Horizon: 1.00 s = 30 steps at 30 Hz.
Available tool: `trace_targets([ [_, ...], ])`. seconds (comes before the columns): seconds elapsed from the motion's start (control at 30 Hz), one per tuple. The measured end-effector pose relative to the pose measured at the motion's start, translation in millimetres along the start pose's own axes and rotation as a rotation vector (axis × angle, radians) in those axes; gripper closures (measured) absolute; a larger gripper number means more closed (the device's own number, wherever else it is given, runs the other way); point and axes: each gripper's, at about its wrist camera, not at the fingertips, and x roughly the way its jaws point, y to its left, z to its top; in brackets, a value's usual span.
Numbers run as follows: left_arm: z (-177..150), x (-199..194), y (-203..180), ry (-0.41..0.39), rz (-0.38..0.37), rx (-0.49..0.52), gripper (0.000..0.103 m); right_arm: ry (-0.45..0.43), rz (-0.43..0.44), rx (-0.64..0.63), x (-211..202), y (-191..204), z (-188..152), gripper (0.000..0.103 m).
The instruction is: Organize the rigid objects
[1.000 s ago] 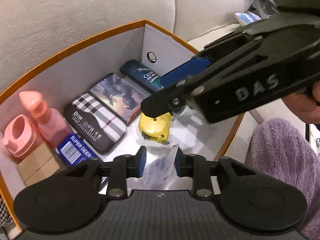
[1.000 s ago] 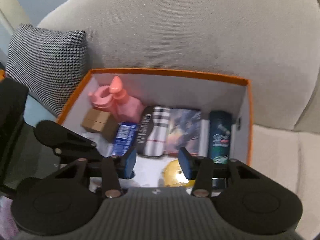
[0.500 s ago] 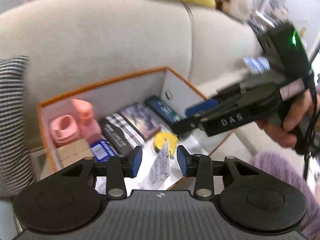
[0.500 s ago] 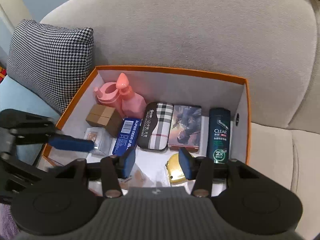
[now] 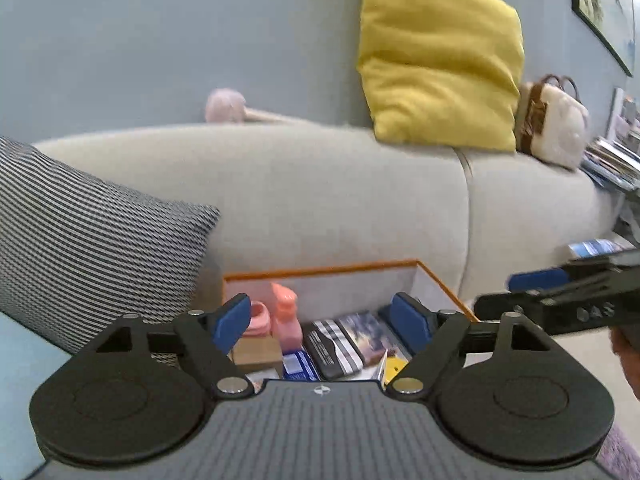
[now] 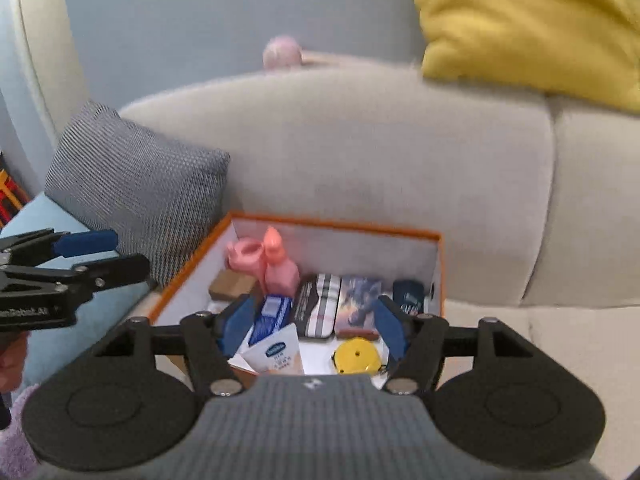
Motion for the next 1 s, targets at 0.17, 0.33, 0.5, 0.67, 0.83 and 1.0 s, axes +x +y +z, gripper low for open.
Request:
trace_targets([
  [0.17, -7.5, -25.1, -12.1, -0.071, 0.101, -0.029, 0.001, -0.100, 0.003, 0.008, -37.9, 17.9, -21.1, 0.021],
  [0.33, -21.3, -46.6, -19.0, -0.115, 0.154, -0.065, 0.001, -0.175, -0.046, 0.021, -59.7, 31.9, -39.9, 0.012],
  [0.5, -34.5, -62.1, -25.9, -0.141, 0.192, -0.040, 0.001, -0.193, -0.094, 0.004, -68.0, 38.9, -58.0, 0.006],
  [0.67, -48.8, -76.8, -28.5, -0.141, 0.170, -0.094, 0.000, -0.216, -0.133, 0.020, -79.6, 42.5, -77.2, 0.003],
  [0.83, -61.1, -85.5, -40.6, -0.115, 0.188, -0.100, 0.000, -0.210, -0.117, 0.037, -86.9, 47.3, -92.3, 0.003],
  [1.0, -72.1, -91.0, -49.8, -0.088, 0.191, -0.097, 0.000, -0.217, -0.126, 0.004, -95.7, 55.0, -106.1, 0.002],
])
